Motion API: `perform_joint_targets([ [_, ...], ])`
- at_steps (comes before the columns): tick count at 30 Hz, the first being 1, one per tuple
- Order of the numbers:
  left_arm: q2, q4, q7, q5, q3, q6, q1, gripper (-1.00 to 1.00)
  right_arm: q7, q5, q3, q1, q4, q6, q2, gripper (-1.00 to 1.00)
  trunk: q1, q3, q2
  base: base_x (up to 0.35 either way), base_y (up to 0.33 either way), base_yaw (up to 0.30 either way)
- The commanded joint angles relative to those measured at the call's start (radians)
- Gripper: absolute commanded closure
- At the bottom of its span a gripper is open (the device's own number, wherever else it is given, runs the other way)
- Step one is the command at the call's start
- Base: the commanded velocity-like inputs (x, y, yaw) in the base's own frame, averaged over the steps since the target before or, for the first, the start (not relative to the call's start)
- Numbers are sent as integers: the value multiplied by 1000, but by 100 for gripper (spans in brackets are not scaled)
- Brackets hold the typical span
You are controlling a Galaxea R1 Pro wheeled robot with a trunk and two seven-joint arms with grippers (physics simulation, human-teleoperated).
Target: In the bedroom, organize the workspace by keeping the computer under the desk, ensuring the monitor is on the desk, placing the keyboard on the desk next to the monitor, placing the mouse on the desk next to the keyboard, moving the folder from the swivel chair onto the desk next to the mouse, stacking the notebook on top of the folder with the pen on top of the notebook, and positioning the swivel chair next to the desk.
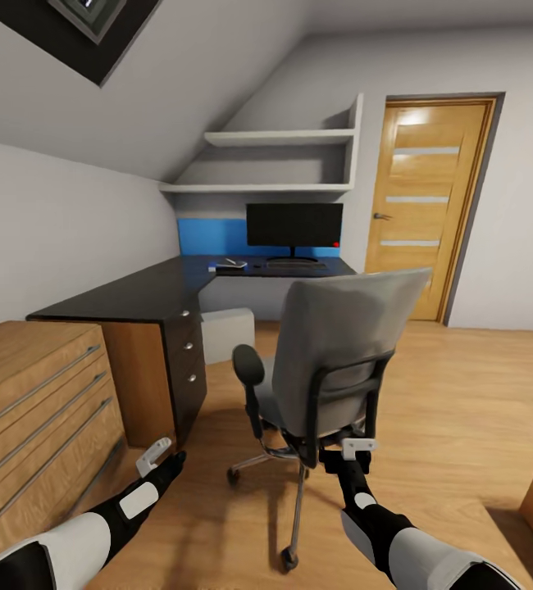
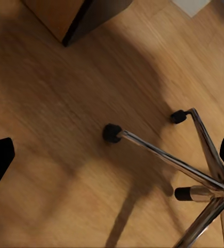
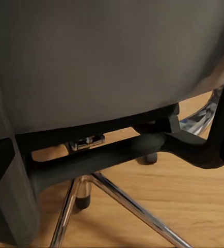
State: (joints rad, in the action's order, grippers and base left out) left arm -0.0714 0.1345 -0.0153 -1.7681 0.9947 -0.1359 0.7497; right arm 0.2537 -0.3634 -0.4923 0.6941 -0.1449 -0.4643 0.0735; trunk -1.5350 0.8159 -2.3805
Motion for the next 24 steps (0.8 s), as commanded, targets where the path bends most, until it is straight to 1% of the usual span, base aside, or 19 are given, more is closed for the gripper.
perform_joint_targets([
  [1, -1, 2, -2, -10, 9, -4, 0, -100, 4, -6, -12, 1, 1, -2, 0, -100, 0, 2, 0, 0, 0, 212],
  [8, 0, 2, -2, -10, 10, -3, 0, -100, 3, -6, -12, 1, 1, -2, 0, -100, 0, 9, 0, 0, 0, 212],
  [12, 14, 2, -3, -11, 10, -2, 0, -100, 4, -6, -12, 1, 1, -2, 0, -100, 0, 12, 0, 0, 0, 212],
  [15, 17, 2, -3, -10, 9, -2, 0, -100, 3, -5, -12, 1, 1, -2, 0, -100, 0, 15, 0, 0, 0, 212],
  [24, 19, 2, -3, -8, 9, -4, 0, -100, 4, -6, -12, 1, 1, -2, 0, -100, 0, 23, 0, 0, 0, 212],
])
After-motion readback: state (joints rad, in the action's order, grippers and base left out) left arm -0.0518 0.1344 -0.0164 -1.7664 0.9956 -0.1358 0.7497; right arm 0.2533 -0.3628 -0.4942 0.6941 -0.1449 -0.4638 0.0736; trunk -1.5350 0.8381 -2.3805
